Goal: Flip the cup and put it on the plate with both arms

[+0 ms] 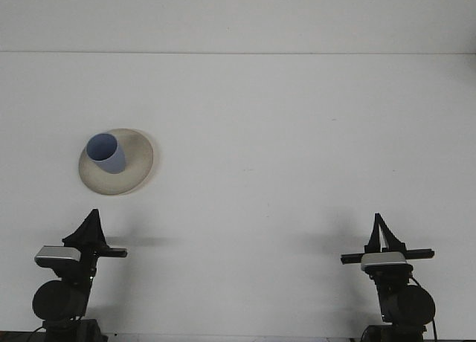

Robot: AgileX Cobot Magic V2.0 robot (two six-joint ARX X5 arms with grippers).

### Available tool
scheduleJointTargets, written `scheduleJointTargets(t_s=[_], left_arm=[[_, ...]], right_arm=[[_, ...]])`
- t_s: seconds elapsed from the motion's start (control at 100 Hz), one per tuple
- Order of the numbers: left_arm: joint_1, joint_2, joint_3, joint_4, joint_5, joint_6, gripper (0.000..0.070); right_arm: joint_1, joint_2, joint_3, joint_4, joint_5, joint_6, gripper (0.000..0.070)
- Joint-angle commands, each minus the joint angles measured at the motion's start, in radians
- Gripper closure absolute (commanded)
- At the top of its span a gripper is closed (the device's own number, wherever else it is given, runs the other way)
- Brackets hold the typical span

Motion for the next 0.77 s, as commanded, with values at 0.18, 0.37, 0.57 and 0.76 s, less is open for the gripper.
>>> scheduleJointTargets(t_s=[0.18,0.37,0.57,0.76], left_arm=[[0.001,-0.001,-0.019,0.011,-0.005,-0.010,0.0686],[0.001,-0.001,-0.019,0.011,-0.005,-0.010,0.0686],[0.001,-0.001,-0.019,0.011,-0.006,-0.010,0.0686],[0.001,-0.001,-0.019,0.011,-0.006,-0.010,0.0686]], right_arm=[[-0.004,-0.001,-0.004,-0.017,-0.002,-0.026,0.0700],[-0.004,-0.002,-0.004,-0.017,0.000,-0.026,0.0700],[-0.004,-0.002,-0.004,-0.017,0.000,-0.026,0.0700],[-0.004,-0.002,-0.004,-0.017,0.000,-0.026,0.0700]])
